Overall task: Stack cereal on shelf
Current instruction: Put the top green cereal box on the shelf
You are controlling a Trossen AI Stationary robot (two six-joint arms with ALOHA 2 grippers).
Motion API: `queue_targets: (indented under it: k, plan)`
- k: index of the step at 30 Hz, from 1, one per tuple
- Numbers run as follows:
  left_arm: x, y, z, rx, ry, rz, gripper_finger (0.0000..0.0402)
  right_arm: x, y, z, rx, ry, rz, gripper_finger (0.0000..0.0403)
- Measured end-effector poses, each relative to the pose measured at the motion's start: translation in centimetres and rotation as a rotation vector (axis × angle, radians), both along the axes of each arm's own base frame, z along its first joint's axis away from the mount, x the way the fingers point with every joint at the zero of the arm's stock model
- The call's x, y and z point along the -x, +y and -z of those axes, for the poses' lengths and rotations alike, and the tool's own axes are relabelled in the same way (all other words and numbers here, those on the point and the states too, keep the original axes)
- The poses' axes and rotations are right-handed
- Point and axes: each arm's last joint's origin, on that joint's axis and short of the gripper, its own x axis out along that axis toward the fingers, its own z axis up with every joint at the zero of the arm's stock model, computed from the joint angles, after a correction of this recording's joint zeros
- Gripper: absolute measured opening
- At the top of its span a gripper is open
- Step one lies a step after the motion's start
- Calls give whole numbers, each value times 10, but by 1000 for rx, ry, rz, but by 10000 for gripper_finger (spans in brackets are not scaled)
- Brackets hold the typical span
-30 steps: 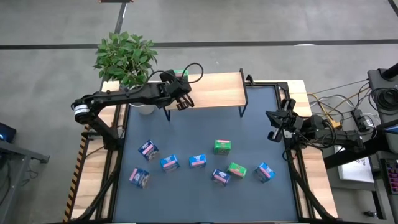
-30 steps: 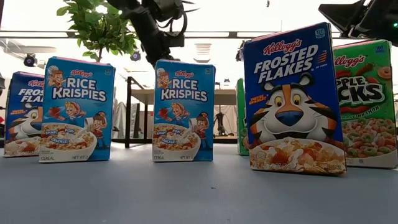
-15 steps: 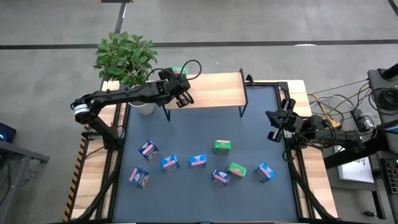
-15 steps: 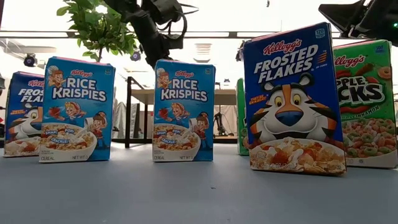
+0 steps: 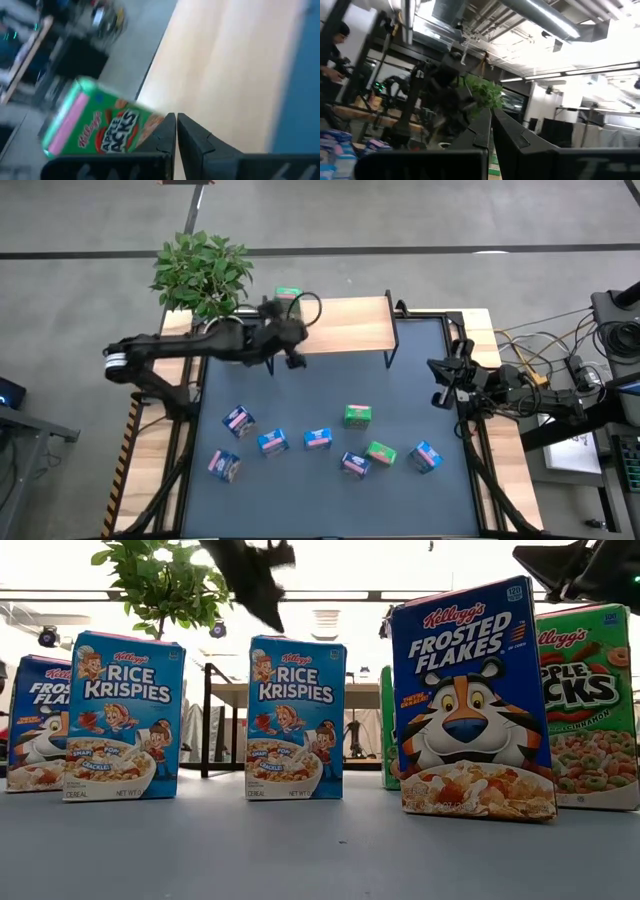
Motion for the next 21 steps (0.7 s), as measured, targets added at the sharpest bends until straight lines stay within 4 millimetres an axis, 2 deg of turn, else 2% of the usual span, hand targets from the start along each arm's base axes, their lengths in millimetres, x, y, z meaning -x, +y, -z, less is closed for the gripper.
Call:
queue_targets:
  k: [4, 10, 16, 21]
  plan:
    - [16, -47, -17, 37, -107, 195, 0, 1, 2, -2, -46, -37, -103, 9]
    - [56, -95, -12, 55, -244, 446, 0, 0, 3, -2, -138, -44, -205, 9]
    - [89, -112, 8, 71, -416, 552, 0, -3, 3, -12, -193, -32, -228, 9]
    - [104, -110, 25, 87, -509, 554, 0, -11, 2, -33, -214, 3, -231, 9]
